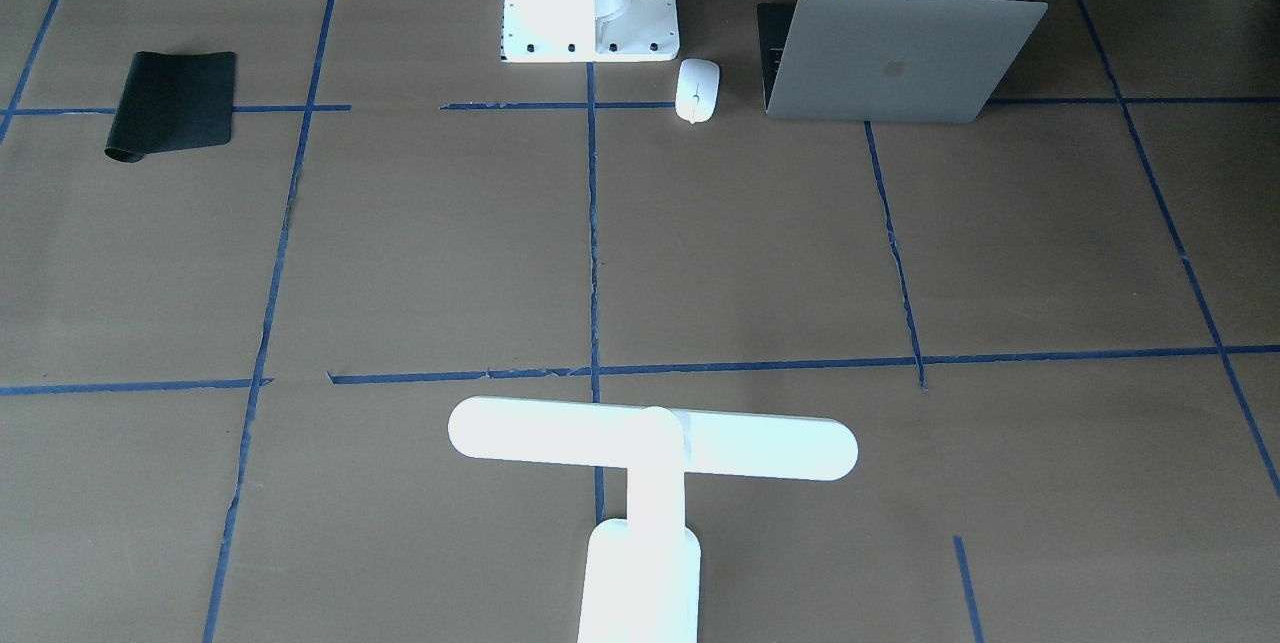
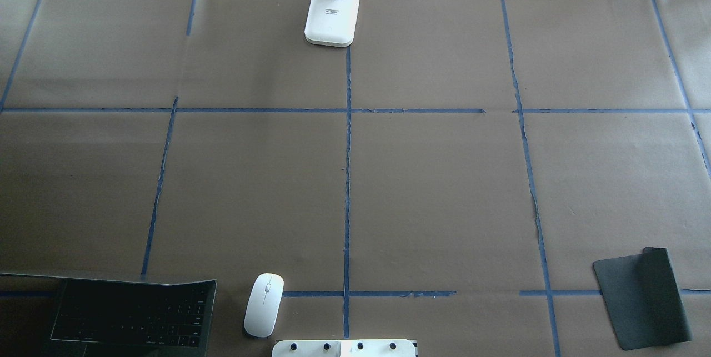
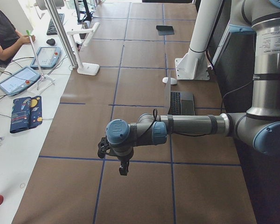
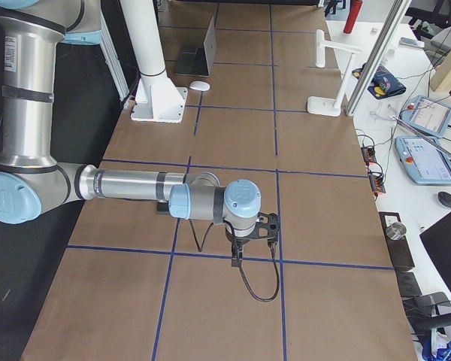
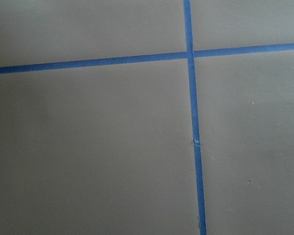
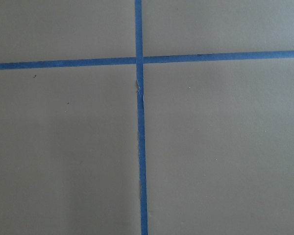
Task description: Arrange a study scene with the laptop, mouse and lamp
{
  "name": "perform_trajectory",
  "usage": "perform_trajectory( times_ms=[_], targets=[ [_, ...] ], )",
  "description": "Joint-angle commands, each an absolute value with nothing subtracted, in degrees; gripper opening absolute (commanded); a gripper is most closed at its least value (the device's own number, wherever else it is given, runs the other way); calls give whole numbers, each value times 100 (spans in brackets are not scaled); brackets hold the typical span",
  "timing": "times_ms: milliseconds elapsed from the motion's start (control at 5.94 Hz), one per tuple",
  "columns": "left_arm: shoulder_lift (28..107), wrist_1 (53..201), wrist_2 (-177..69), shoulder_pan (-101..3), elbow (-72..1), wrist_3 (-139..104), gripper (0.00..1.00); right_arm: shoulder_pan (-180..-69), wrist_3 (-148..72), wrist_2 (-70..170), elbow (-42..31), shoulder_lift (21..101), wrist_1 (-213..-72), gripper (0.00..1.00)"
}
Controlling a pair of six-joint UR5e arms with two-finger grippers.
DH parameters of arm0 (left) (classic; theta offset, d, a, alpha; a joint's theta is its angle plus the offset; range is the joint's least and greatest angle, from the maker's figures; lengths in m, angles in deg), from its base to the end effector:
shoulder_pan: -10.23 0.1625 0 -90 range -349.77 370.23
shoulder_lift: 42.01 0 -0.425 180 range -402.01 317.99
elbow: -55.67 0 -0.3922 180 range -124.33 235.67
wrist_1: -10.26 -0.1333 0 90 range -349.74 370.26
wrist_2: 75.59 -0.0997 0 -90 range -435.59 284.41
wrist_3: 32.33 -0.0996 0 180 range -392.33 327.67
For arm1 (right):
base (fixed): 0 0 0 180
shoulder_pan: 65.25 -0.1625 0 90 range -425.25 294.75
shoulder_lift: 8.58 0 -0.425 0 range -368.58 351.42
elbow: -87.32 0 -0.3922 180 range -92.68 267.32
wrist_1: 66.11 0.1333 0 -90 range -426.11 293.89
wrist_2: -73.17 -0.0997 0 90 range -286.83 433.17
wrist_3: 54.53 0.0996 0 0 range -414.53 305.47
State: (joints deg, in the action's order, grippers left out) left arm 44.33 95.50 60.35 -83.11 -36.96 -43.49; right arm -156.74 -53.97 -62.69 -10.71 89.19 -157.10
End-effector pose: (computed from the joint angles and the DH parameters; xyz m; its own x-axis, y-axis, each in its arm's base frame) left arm -0.0883 -0.4528 0.6727 0.6882 0.0815 -0.7210 -0.0767 0.9963 0.0394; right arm 0.0731 -0.4318 0.6524 0.6957 0.0370 0.7174 -0.0328 0.9993 -0.0198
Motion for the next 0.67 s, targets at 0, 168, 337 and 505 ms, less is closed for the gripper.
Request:
perform_trajectory(
  times_ms=[0,168,337,505],
  targets=[
    [4439,9551,6038,-8302,-3697,-4332,100,-15674,-5391,-6306,-1129,8889,-15708,100],
    [4439,9551,6038,-8311,-3714,-4331,100,-15674,-5400,-6341,-1156,8854,-15699,100],
    [4430,9542,6038,-8311,-3732,-4331,100,-15674,-5391,-6402,-1173,8863,-15699,100],
    [4439,9551,6038,-8311,-3758,-4331,100,-15666,-5391,-6386,-1156,8776,-15699,100]
  ],
)
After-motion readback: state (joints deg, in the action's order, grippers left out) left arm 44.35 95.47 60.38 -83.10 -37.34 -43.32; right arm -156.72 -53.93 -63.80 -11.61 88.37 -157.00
